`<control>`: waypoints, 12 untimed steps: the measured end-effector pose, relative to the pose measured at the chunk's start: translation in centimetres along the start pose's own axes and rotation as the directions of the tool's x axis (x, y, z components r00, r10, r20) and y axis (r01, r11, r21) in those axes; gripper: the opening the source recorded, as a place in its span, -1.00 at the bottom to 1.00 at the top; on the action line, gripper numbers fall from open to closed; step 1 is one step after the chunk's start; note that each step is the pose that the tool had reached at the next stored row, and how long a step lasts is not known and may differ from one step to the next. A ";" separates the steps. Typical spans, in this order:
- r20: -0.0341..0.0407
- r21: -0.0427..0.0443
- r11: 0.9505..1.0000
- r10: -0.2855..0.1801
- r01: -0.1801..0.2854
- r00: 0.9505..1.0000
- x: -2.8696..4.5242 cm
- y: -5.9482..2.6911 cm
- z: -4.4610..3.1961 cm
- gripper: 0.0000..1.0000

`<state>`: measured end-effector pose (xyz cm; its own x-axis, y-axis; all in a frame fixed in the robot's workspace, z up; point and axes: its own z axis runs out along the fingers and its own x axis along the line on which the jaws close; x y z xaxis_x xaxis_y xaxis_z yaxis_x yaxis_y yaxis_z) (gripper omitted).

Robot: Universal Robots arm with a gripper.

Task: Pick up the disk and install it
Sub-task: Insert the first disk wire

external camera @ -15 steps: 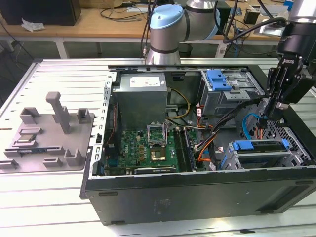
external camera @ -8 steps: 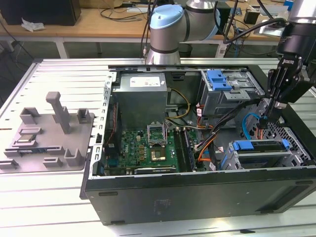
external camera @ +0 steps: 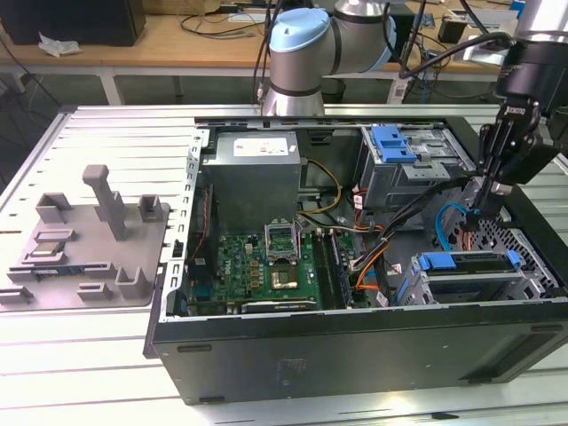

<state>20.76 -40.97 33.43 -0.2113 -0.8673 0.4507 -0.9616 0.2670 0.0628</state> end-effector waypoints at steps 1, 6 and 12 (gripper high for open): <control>0.000 0.000 1.000 0.000 0.000 1.000 -0.10 0.10 -0.05 -0.66; -0.002 0.001 1.000 -0.001 0.001 1.000 -0.68 0.51 -0.31 -0.66; -0.002 0.002 1.000 -0.002 0.002 1.000 -1.22 0.74 -0.57 -0.66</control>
<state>20.40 -39.47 33.43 -0.2087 -0.8672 0.4522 -0.9625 0.2642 0.0624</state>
